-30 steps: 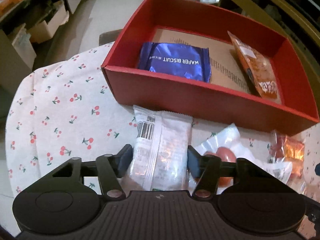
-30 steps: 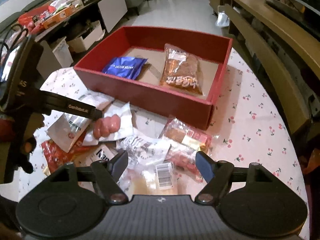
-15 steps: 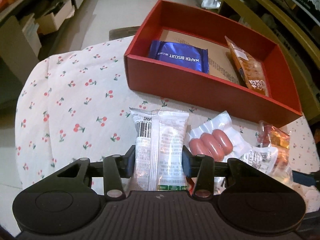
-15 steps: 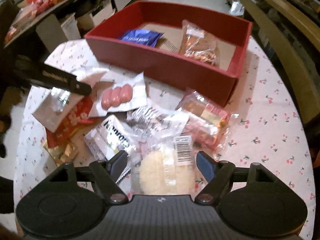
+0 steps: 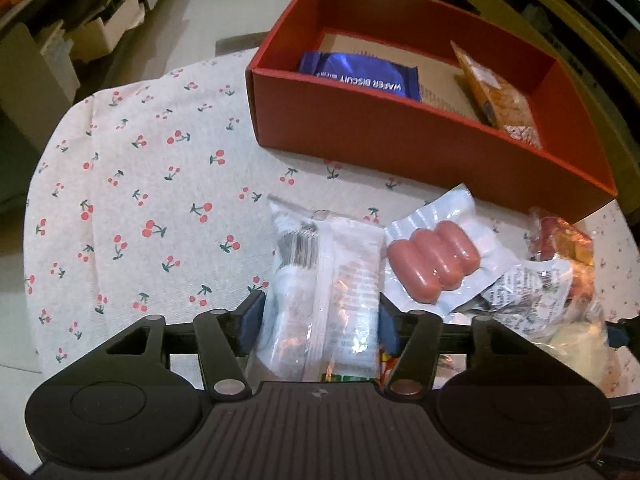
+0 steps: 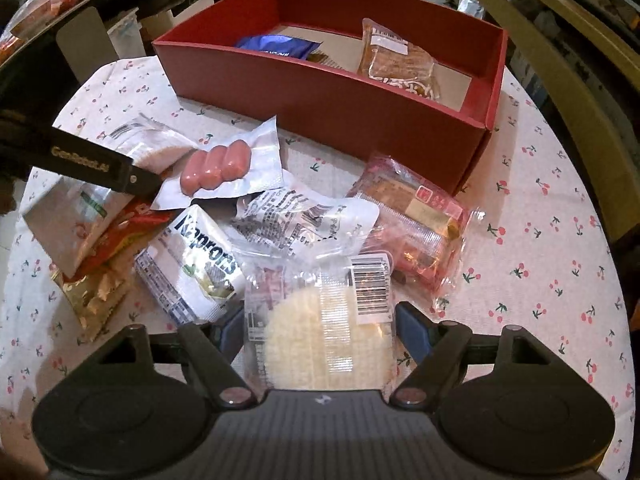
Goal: Organize snacks
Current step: 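Grasp the white snack bar with left gripper while right grasps round cake bag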
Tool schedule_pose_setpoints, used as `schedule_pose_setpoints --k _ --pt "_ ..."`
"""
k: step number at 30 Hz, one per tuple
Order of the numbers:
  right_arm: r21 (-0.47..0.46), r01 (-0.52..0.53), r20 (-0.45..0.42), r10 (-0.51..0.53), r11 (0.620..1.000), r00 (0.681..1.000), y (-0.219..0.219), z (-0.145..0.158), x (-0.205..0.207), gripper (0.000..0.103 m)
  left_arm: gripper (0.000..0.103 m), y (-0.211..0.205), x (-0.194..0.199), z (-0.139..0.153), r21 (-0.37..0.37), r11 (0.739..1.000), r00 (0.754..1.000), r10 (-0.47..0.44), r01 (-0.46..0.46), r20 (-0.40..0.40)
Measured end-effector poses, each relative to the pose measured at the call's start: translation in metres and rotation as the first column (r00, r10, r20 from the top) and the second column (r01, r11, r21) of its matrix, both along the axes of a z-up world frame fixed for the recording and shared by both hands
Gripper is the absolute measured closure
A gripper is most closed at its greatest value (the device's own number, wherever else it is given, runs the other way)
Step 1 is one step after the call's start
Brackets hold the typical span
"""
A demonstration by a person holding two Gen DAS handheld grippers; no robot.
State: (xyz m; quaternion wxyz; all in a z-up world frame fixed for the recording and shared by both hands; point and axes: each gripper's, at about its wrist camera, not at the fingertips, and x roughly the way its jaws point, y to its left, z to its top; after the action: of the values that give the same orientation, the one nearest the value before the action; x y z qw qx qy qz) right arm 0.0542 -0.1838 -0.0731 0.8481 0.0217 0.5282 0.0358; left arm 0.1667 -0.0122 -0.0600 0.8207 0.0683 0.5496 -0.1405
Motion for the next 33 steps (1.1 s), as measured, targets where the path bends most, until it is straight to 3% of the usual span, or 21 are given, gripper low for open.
schedule_pose_setpoints --k 3,8,10,12,17,33 --pt "0.0 0.0 -0.063 0.0 1.0 0.998 0.0 -0.007 0.003 0.0 0.032 0.001 0.001 0.0 0.008 1.0 1.0 0.005 -0.005 0.006" --pt "0.022 0.051 -0.042 -0.05 0.998 0.998 -0.008 -0.001 0.0 0.001 0.035 0.001 0.001 -0.001 0.015 1.0 1.0 0.01 -0.011 0.007" --pt "0.018 0.055 -0.021 -0.055 0.998 0.998 -0.011 0.004 -0.002 0.021 0.042 0.0 0.0 0.001 0.024 1.0 1.0 0.006 -0.006 0.01" --pt "0.025 0.061 -0.018 -0.06 0.998 0.998 -0.013 0.007 -0.004 0.027 0.046 -0.001 -0.002 0.003 0.027 1.0 1.0 0.002 -0.002 0.011" --pt "-0.015 0.053 0.011 -0.052 0.999 0.999 -0.007 0.013 -0.014 0.028 0.05 -0.003 -0.011 0.011 0.022 1.0 1.0 -0.01 0.009 0.023" --pt "0.061 0.086 0.127 -0.093 0.994 0.988 -0.006 0.05 -0.025 0.028 0.05 0.001 -0.049 0.043 -0.101 0.994 0.998 -0.036 0.041 0.054"
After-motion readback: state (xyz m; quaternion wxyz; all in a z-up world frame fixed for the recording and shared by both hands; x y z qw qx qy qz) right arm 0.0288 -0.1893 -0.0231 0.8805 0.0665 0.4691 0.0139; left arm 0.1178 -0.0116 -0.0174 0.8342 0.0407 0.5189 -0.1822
